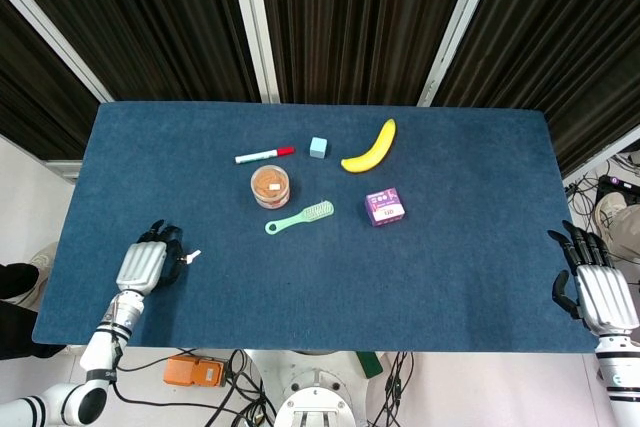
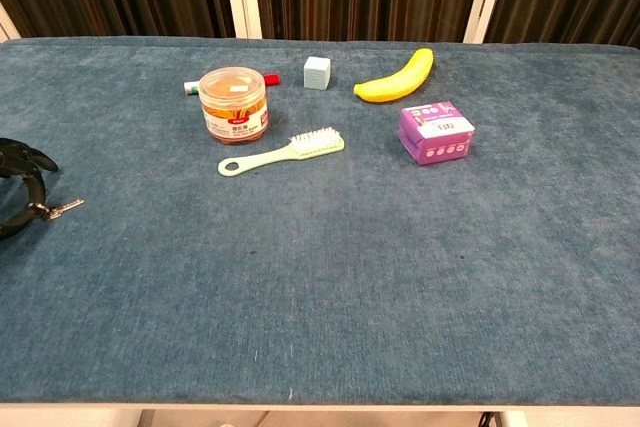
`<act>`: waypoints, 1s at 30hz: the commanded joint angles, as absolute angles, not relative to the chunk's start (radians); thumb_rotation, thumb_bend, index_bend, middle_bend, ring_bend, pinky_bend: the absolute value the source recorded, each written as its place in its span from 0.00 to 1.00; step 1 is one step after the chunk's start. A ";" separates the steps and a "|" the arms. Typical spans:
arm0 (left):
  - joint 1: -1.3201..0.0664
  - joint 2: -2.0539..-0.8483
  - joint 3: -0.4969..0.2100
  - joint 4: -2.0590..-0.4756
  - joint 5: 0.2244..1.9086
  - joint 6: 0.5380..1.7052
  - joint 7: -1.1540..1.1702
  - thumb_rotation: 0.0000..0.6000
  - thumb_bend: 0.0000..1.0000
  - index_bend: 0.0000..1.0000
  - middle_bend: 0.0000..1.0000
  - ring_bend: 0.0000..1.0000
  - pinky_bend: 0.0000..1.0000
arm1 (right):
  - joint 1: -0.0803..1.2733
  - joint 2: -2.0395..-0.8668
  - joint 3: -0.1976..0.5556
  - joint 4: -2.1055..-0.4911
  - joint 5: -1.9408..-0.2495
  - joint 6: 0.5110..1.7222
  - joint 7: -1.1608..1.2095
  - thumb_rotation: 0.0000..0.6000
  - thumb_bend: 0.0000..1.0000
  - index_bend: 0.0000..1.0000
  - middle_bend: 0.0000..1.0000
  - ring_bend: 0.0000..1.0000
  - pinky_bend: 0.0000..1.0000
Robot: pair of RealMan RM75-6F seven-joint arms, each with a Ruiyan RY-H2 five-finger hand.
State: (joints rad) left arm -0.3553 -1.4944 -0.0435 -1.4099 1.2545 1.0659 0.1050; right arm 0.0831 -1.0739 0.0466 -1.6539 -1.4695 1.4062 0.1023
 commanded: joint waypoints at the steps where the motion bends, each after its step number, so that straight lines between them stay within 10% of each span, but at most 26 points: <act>1: -0.355 -1.499 -0.042 -1.403 1.256 1.066 0.103 1.00 0.47 0.55 0.19 0.00 0.20 | 0.083 -1.073 0.046 -1.654 -1.470 1.406 0.103 1.00 1.00 0.19 0.06 0.05 0.00; 20: -0.363 -1.445 -0.062 -1.480 1.290 1.111 0.131 1.00 0.61 0.61 0.22 0.02 0.21 | 0.078 -1.069 0.044 -1.656 -1.471 1.408 0.115 1.00 1.00 0.19 0.06 0.05 0.00; 30: -0.431 -1.235 -0.127 -1.798 1.343 1.148 0.340 1.00 0.61 0.61 0.22 0.02 0.21 | 0.079 -1.070 0.043 -1.657 -1.473 1.407 0.111 1.00 1.00 0.19 0.06 0.05 0.00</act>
State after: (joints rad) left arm -0.4017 -1.3089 -0.1000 -1.6961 1.3221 1.1362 0.2607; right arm 0.0791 -1.0696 0.0434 -1.6574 -1.4732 1.4075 0.1109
